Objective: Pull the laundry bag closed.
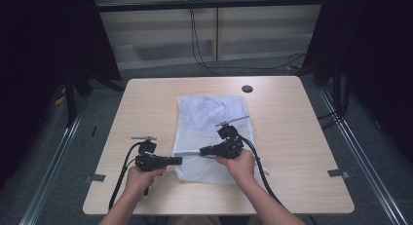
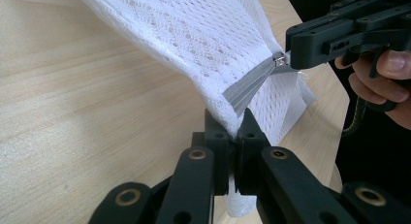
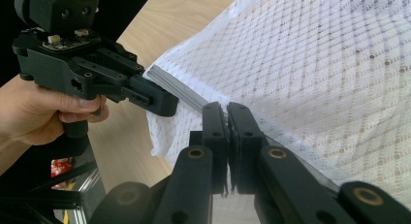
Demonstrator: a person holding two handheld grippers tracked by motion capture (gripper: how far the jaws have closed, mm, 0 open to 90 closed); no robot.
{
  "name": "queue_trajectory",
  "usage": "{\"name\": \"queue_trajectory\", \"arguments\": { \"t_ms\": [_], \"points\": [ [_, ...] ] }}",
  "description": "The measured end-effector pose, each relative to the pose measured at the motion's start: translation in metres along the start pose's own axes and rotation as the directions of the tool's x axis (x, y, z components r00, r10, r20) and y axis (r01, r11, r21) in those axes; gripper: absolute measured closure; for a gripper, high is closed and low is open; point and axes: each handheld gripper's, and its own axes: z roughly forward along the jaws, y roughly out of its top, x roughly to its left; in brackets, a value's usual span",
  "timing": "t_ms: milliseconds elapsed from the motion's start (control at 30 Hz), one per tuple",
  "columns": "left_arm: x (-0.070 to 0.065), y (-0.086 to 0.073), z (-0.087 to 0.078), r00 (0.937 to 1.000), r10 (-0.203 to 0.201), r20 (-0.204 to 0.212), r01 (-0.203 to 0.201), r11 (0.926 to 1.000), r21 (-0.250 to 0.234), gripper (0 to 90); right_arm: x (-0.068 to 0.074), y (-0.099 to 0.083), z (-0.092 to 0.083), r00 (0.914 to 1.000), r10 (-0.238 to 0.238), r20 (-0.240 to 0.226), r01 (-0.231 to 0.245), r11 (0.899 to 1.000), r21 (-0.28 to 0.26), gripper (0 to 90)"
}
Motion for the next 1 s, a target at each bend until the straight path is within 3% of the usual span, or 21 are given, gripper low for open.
{"name": "queue_trajectory", "arguments": {
  "t_ms": [167,233,1000],
  "points": [
    [0.001,0.000,-0.002,0.9999,0.003,-0.012,-0.003,1.0000,-0.001,87.4,-0.001,-0.001,-0.002,0.9998,-0.010,0.020,0.009,1.000,0.006,86.9],
    [0.001,0.000,-0.002,1.0000,0.002,-0.008,-0.002,1.0000,-0.002,87.4,-0.005,-0.003,-0.004,0.9999,0.010,0.003,-0.010,1.000,-0.005,86.9],
    [-0.003,0.001,-0.002,0.9993,0.019,-0.033,-0.019,0.9998,-0.002,87.5,-0.007,-0.005,-0.010,0.9998,-0.001,0.022,0.001,1.000,-0.004,86.9]
  ]
}}
